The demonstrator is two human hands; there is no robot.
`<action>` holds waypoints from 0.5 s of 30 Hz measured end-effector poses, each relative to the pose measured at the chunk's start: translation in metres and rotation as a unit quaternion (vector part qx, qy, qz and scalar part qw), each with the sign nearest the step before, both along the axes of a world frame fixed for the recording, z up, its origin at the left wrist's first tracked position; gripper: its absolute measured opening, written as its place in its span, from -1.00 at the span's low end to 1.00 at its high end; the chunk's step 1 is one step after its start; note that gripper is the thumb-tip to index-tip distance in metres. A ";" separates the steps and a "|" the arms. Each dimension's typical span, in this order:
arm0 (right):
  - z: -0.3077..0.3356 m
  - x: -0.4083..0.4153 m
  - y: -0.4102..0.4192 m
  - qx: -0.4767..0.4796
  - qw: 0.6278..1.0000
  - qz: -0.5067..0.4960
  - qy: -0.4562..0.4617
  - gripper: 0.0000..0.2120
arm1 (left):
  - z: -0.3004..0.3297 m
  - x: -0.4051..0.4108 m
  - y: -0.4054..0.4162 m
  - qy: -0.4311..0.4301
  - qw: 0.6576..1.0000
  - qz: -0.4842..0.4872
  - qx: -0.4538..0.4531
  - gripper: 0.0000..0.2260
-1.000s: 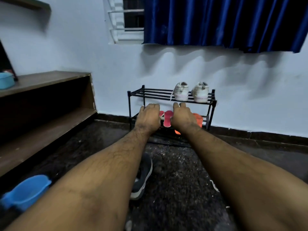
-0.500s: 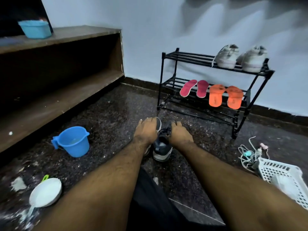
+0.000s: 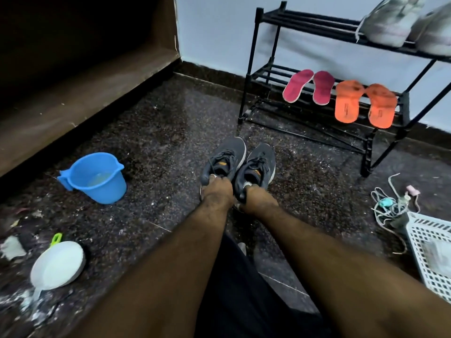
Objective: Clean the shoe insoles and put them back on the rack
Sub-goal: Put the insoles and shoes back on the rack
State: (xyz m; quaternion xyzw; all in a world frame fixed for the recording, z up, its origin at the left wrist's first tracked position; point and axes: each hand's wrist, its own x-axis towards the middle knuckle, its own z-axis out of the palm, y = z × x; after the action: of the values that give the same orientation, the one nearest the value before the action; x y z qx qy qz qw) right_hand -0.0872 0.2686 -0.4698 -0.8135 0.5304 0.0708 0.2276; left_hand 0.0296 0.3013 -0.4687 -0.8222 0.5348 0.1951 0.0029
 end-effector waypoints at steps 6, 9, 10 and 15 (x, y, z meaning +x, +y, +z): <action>-0.014 0.000 -0.006 -0.026 1.000 -0.012 0.007 -0.56 | -0.007 -0.003 -0.015 -0.084 0.996 0.002 -0.003 -0.65; -0.013 0.001 -0.008 -0.023 0.999 -0.022 0.038 -0.55 | -0.011 -0.006 -0.020 -0.109 0.994 0.012 -0.002 -0.71; -0.013 -0.001 -0.008 -0.029 0.998 -0.026 0.045 -0.58 | -0.013 -0.007 -0.020 -0.112 0.994 0.012 0.001 -0.72; -0.011 -0.017 -0.009 -0.079 0.994 -0.064 0.041 -0.77 | -0.006 -0.023 -0.012 -0.115 0.993 0.004 0.002 -0.75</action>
State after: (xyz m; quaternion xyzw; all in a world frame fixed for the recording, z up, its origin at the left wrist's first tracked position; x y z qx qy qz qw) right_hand -0.1042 0.2598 -0.4804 -0.7896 0.5943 0.0471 0.1450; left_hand 0.0065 0.2892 -0.4743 -0.8414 0.5270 0.1005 0.0652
